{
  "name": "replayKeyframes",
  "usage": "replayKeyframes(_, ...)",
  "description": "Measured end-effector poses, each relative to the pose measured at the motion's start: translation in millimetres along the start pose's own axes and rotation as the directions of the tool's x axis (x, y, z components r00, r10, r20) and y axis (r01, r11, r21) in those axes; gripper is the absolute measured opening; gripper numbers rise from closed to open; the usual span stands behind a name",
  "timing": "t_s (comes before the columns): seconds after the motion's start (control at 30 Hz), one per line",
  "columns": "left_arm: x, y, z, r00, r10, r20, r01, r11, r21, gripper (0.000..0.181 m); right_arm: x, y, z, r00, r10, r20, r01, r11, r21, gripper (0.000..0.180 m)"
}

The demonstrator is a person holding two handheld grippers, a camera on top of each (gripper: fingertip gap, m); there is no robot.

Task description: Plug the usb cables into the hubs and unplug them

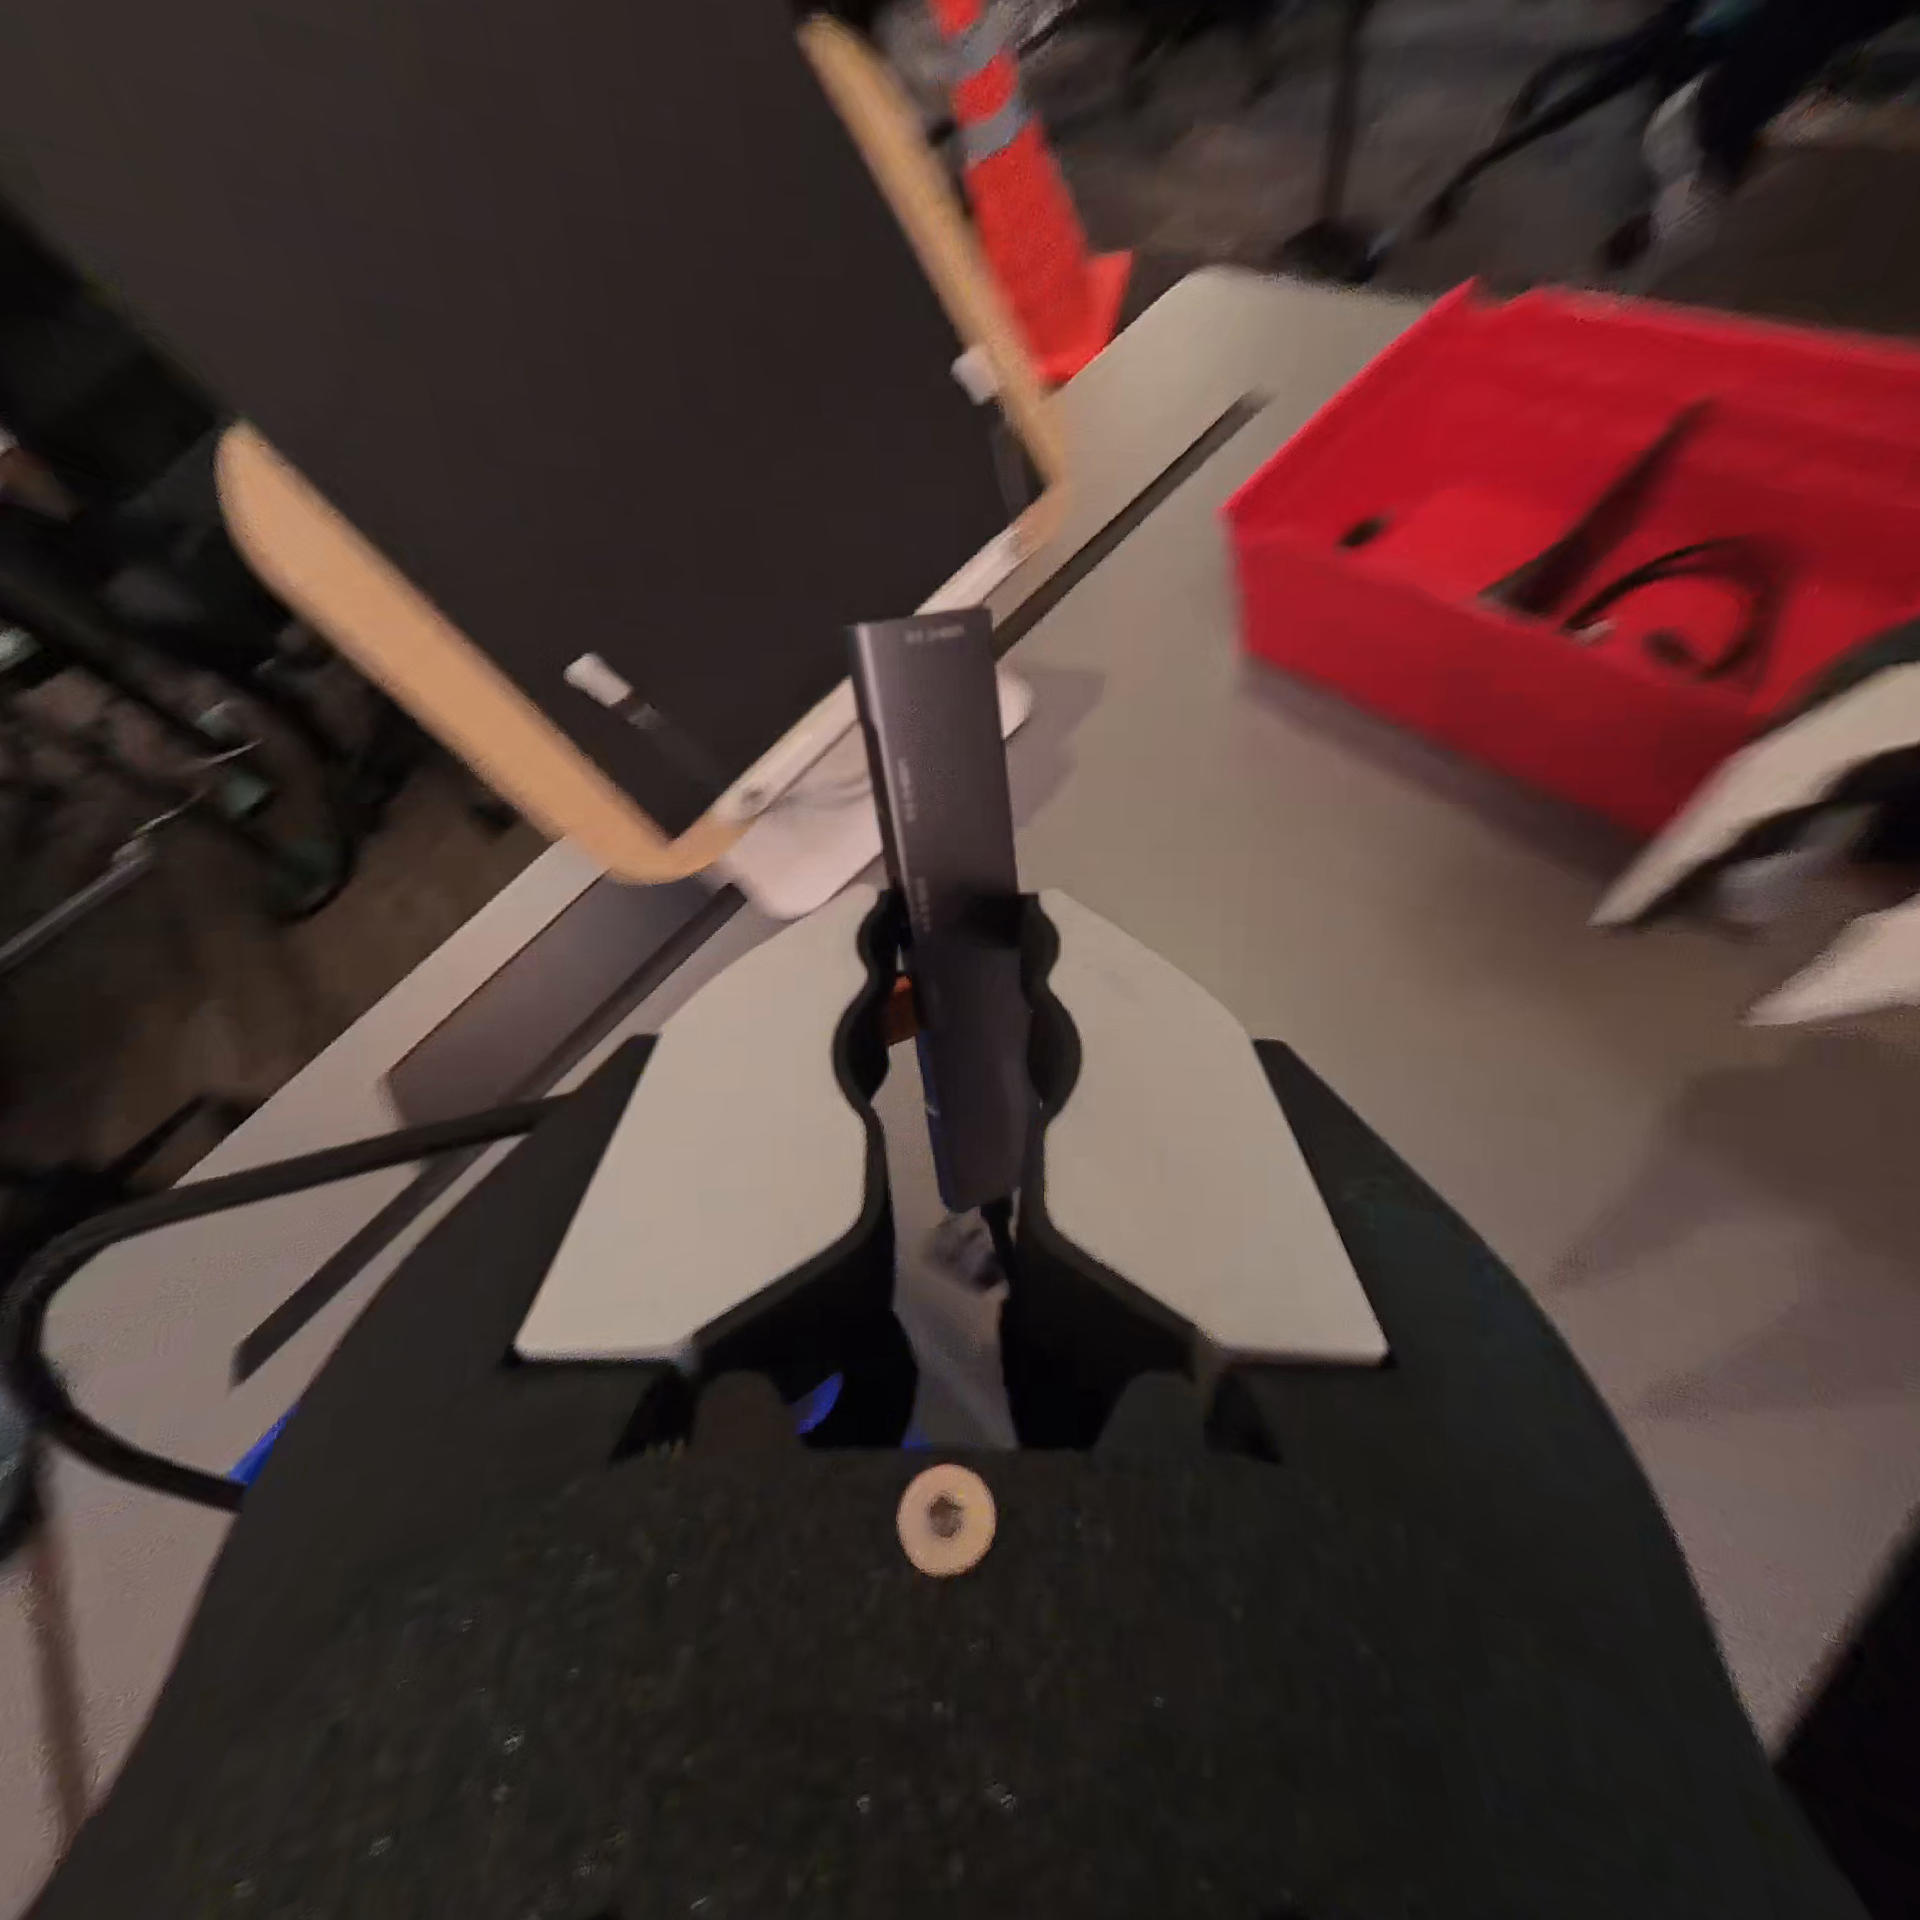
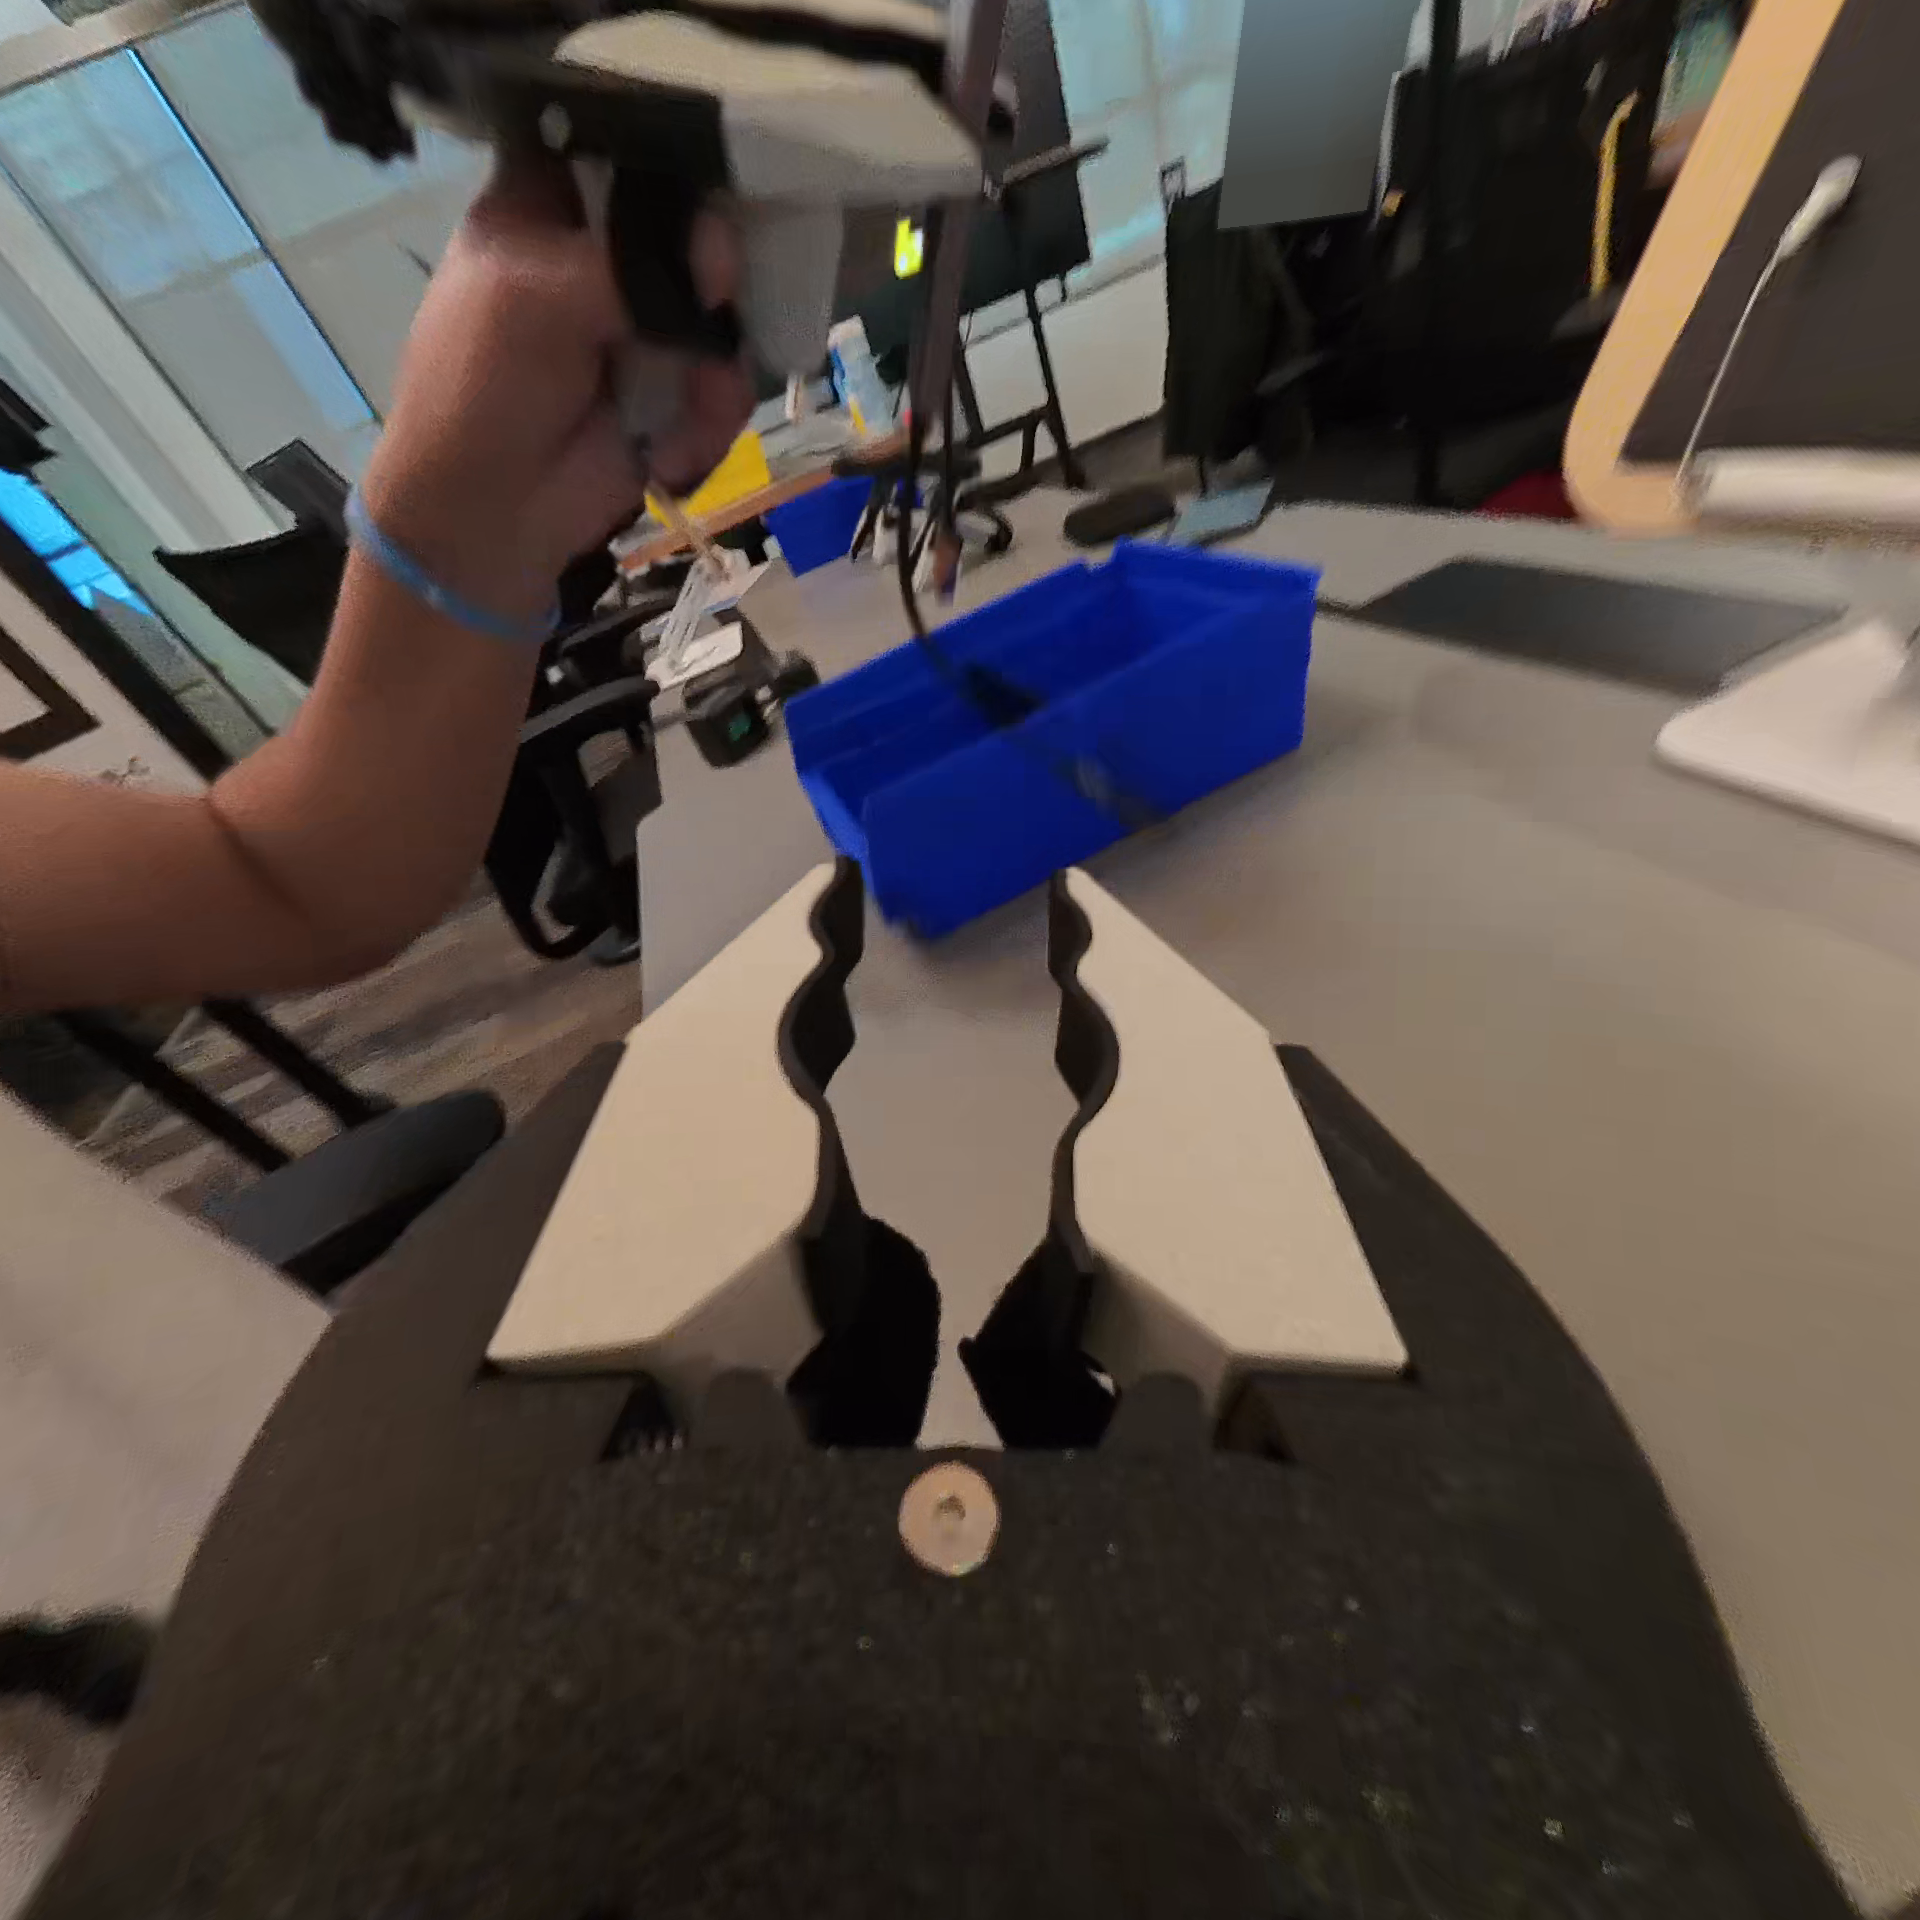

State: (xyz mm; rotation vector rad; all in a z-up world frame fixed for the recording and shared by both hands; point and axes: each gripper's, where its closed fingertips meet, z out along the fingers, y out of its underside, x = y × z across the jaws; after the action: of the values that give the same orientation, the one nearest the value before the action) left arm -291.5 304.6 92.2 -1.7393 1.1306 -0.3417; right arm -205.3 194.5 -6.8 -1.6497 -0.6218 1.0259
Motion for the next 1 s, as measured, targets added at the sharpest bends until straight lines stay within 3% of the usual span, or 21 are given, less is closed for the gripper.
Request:
replayKeyframes(0.1, 52.7, -23.7, 5.2, 0.990, -0.008, -0.138, 0.019, 0.996, 0.082, 0.023, -4.6, -40.3, 18.9, 0.999, -0.035, -0.014, 0.037, 0.994, 0.100, 0.036)
replayKeyframes(0.23, 107.5, -23.8, 24.3, 0.959, -0.062, -0.278, 0.090, 0.992, 0.089, 0.023, -8.0, -65.1, 32.1, 1.000, -0.003, 0.006, 0.002, 0.987, 0.160, 0.036)
replayKeyframes(0.33, 131.1, -15.8, 35.4, 0.930, -0.144, -0.338, 0.181, 0.980, 0.080, 0.023, 2.9, -52.7, 34.2, 0.997, -0.042, -0.071, 0.048, 0.994, 0.094, 0.012)
replayKeyframes(0.43, 140.7, -6.3, 33.4, 0.905, -0.143, -0.401, 0.189, 0.979, 0.078, 0.022, 0.7, -38.1, 28.3, 0.997, -0.068, -0.038, 0.071, 0.996, 0.057, 0.008)
replayKeyframes(0.57, 124.6, 0.4, 12.8, 0.885, -0.053, -0.463, 0.142, 0.977, 0.160, 0.023, -11.6, -17.0, 13.3, 0.988, 0.015, 0.156, -0.017, 1.000, 0.010, 0.008)
replayKeyframes(0.63, 133.9, 14.1, 9.4, 0.827, -0.022, -0.562, 0.100, 0.989, 0.109, 0.037, -20.8, -10.3, 6.2, 0.967, 0.049, 0.251, -0.053, 0.999, 0.009, 0.008)
replayKeyframes(0.7, 156.7, 35.3, 9.5, 0.735, -0.020, -0.678, 0.047, 0.999, 0.021, 0.038, -29.2, -1.5, 2.9, 0.955, 0.026, 0.297, -0.025, 1.000, -0.008, 0.007)
replayKeyframes(0.77, 177.8, 57.1, 11.3, 0.673, -0.016, -0.739, -0.021, 0.999, -0.040, 0.036, -39.1, 7.1, 1.4, 0.945, -0.027, 0.327, 0.035, 0.999, -0.018, 0.007)
replayKeyframes(0.87, 194.9, 69.9, 11.1, 0.644, 0.019, -0.765, -0.046, 0.999, -0.014, 0.005, -43.2, 17.2, -0.3, 0.941, -0.066, 0.331, 0.082, 0.996, -0.033, 0.008)
replayKeyframes(1.0, 205.8, 67.6, 6.9, 0.608, -0.032, -0.793, 0.062, 0.998, 0.007, 0.003, -47.4, 21.6, -5.8, 0.929, -0.069, 0.363, 0.091, 0.995, -0.045, 0.008)
